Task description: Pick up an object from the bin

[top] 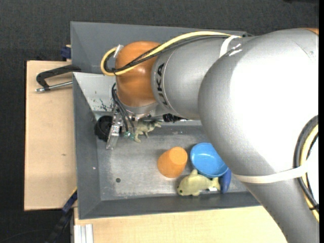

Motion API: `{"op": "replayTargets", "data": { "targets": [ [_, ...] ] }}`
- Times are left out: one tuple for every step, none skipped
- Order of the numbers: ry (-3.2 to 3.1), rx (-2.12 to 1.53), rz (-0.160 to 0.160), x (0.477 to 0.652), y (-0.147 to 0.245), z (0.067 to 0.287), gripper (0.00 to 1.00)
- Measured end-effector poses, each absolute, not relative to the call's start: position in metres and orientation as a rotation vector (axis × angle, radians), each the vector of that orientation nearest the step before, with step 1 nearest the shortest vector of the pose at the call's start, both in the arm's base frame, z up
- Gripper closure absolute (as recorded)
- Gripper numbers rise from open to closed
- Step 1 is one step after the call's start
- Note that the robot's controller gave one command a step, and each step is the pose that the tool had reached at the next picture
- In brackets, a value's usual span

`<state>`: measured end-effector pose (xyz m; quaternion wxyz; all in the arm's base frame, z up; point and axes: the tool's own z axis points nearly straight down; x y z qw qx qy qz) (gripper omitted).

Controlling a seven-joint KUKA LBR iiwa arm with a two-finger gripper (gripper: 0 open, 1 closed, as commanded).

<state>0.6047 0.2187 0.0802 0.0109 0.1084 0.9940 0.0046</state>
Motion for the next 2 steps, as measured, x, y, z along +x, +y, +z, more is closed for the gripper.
{"op": "replayTargets", "data": {
  "targets": [
    [3.117,0.292,0.01,0.588,0.227,0.171,1.0],
    [3.118,0.235,0.011,0.598,0.223,0.28,1.0]
  ]
}}
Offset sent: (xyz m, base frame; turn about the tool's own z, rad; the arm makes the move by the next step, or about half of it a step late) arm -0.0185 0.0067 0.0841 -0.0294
